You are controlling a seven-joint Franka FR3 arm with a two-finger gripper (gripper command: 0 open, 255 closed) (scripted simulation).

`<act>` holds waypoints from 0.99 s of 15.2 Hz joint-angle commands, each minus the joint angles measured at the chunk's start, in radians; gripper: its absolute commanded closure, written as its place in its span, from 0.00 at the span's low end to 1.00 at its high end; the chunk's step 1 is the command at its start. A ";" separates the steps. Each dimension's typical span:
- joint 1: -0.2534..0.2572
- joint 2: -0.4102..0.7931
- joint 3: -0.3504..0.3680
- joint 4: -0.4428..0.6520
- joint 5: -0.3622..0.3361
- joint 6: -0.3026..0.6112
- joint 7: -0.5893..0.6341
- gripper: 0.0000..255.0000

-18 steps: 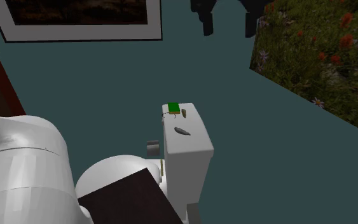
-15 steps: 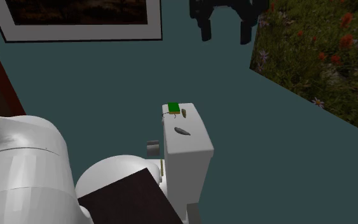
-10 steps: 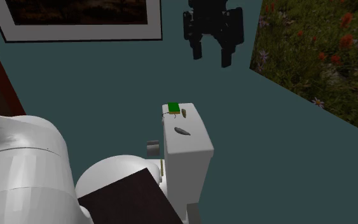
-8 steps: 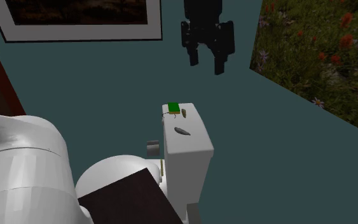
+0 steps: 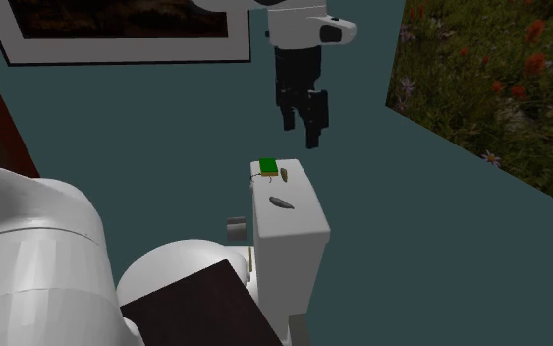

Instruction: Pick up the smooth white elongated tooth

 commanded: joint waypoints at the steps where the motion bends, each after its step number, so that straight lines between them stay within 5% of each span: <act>1: 0.000 0.050 0.037 -0.004 0.016 0.046 0.063 0.00; 8: -0.019 0.289 0.163 0.041 0.014 0.211 0.287 0.00; 15: -0.020 0.587 0.241 0.152 -0.104 0.355 0.558 0.00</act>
